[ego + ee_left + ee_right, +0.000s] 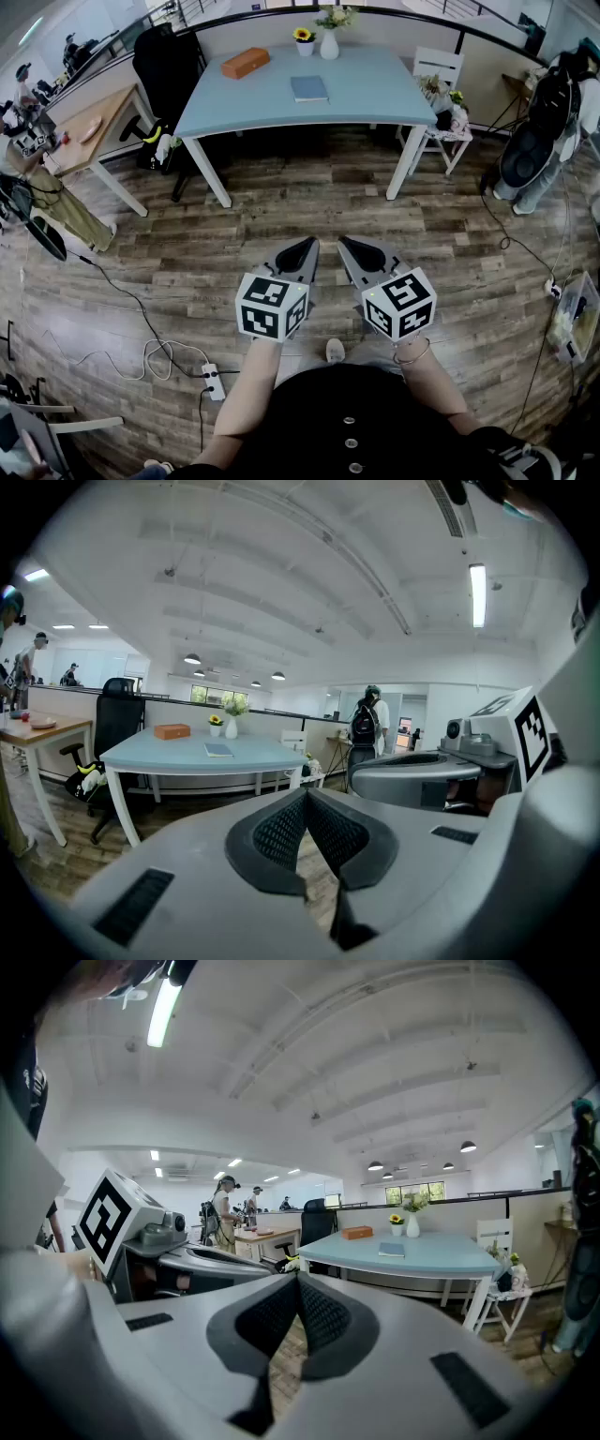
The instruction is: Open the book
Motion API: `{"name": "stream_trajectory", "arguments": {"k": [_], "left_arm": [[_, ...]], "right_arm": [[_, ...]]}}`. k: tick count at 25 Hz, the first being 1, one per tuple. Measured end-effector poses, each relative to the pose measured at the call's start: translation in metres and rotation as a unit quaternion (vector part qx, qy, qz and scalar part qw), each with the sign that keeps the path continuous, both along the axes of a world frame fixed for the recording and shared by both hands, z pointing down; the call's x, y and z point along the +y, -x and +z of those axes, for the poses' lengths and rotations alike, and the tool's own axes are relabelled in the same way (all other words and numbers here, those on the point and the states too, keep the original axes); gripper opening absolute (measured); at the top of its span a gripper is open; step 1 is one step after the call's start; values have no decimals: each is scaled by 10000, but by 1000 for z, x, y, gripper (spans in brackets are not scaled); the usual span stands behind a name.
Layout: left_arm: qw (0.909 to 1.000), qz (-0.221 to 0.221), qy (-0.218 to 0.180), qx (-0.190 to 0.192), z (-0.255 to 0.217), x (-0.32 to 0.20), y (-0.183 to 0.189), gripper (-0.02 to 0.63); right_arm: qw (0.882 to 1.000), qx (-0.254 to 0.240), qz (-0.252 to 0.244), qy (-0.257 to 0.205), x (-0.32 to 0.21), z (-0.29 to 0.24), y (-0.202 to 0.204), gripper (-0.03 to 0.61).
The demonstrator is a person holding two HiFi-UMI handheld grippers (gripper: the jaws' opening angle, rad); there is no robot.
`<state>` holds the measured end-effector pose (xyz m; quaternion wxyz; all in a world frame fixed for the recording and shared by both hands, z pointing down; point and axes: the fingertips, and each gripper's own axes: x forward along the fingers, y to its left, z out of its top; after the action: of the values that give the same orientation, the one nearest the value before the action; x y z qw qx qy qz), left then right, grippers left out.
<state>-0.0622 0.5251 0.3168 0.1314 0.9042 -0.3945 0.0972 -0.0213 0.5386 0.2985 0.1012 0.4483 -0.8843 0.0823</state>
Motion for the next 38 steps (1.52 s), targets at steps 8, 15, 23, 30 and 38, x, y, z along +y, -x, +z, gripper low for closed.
{"name": "stream_trajectory", "arguments": {"k": [8,15,23,30,38], "left_arm": [[9993,-237,287,-1,15,-4,0,12],[9992,-3,391,-18,19,4,-9,12],[9997,232,-121,-36,6,6,-23,12],[10000,18,-27,-35,9,-5,-23,12],[10000,-18,75,16,14,-10,-31,12]], "right_arm": [[9997,190,-182,14,0,5,0,0],[9996,172,-218,33,3,7,1,0],[9990,53,-423,130,-2,15,-5,2],[9991,127,-398,-73,-16,11,-26,2],[9994,36,-201,-285,-30,5,-38,129]]}}
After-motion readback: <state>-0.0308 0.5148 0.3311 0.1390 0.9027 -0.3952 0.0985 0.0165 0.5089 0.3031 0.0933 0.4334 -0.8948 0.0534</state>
